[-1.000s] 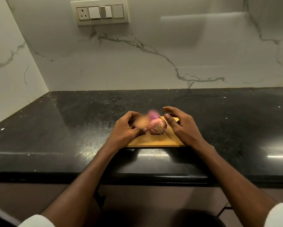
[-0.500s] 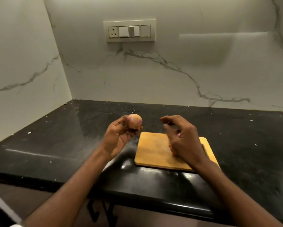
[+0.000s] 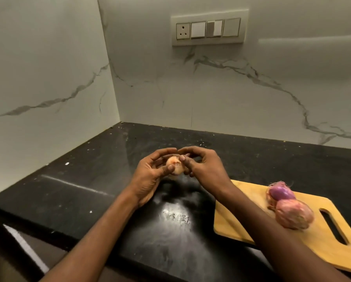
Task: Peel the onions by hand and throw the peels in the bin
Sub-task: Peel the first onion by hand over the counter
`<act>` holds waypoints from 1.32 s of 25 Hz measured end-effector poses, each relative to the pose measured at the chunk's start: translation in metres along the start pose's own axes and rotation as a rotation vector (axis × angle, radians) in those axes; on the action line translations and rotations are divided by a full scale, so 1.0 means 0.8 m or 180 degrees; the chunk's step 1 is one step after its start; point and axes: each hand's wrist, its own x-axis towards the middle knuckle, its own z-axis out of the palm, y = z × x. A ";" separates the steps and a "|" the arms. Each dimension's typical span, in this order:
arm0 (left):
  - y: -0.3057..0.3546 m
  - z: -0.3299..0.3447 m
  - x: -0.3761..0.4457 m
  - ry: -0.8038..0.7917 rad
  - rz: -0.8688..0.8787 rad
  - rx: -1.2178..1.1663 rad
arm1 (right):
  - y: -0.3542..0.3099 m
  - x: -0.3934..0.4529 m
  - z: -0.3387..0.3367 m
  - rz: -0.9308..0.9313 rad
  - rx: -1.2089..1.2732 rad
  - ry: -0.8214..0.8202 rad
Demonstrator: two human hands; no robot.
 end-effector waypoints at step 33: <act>0.000 0.010 -0.006 -0.0259 -0.0221 0.0814 | 0.028 0.003 0.008 0.0544 0.0119 -0.0097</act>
